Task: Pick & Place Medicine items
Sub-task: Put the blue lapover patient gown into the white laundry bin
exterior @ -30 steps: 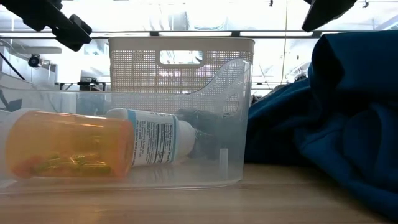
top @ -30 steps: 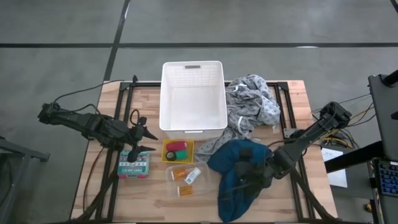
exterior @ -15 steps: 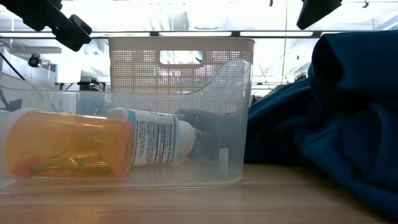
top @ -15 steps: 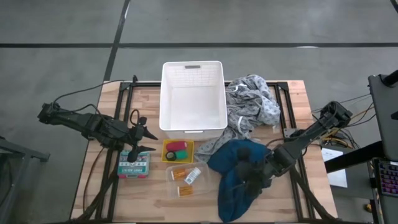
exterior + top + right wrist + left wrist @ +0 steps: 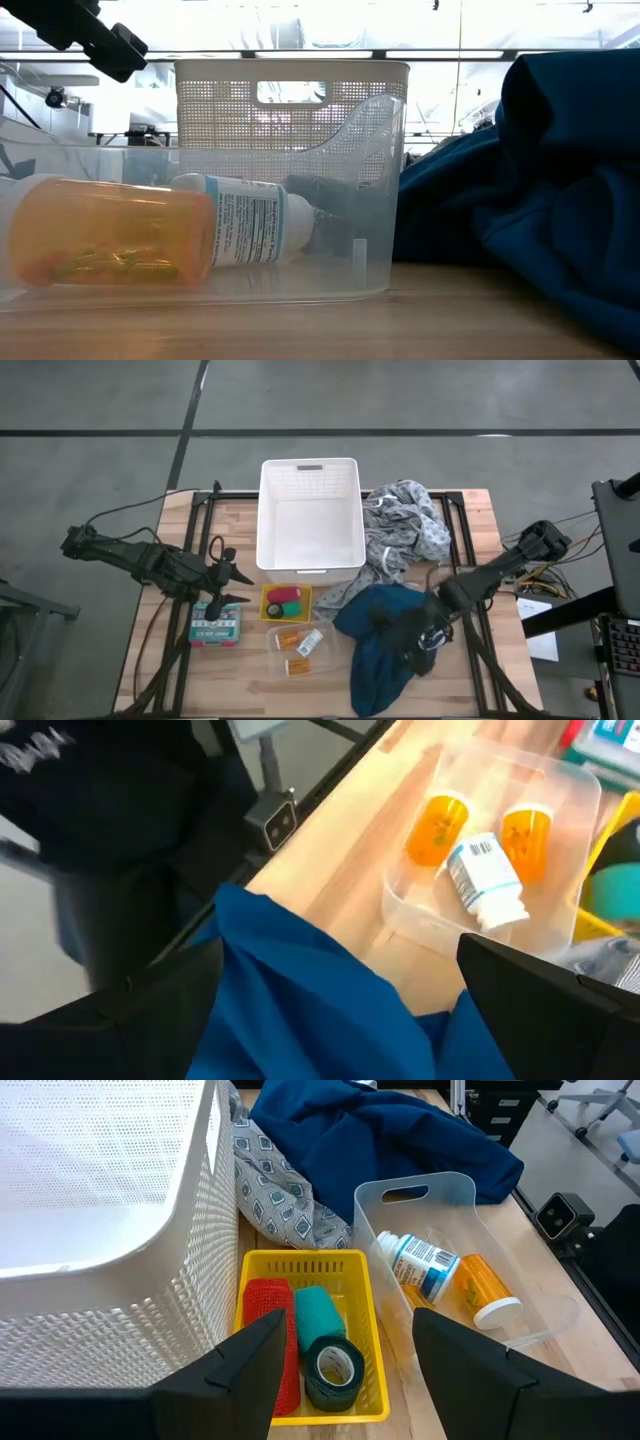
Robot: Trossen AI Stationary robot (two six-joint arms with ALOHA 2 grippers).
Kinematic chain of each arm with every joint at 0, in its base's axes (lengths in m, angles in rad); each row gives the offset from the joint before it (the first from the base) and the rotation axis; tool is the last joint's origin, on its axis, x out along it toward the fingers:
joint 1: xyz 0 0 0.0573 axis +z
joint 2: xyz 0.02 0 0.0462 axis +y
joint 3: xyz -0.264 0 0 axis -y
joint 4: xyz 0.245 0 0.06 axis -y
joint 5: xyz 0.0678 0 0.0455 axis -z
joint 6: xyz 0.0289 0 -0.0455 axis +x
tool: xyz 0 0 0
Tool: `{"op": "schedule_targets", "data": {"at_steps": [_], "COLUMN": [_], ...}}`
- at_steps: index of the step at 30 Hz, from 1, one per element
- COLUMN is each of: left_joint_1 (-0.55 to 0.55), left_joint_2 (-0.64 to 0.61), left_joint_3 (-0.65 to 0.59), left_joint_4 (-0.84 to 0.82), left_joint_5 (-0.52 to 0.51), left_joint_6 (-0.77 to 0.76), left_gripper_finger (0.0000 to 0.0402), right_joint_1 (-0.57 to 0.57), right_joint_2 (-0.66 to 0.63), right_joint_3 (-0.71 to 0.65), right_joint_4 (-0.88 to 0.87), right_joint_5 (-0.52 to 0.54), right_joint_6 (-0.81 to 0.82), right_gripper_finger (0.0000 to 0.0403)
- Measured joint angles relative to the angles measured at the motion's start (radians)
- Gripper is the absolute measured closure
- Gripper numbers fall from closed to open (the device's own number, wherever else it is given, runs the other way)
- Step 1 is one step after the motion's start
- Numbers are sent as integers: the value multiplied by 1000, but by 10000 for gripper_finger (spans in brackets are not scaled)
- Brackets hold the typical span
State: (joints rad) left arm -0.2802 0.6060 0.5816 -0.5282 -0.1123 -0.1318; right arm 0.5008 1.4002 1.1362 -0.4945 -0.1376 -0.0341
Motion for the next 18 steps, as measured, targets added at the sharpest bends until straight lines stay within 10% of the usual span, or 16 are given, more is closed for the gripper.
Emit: {"op": "schedule_targets", "data": {"at_steps": [11, 18], "left_joint_1": [0, 0], "left_joint_2": [0, 0], "left_joint_3": [0, 0], "left_joint_4": [0, 0], "left_joint_5": [0, 0], "left_joint_6": [0, 0], "left_gripper_finger": [176, 176], "right_joint_1": [-175, -178], "right_joint_2": [-224, -472], "right_joint_3": [-108, -250], "right_joint_4": [-108, -175], "right_joint_5": [-95, 40], "right_joint_6": [380, 624], "right_gripper_finger": [3, 3]}}
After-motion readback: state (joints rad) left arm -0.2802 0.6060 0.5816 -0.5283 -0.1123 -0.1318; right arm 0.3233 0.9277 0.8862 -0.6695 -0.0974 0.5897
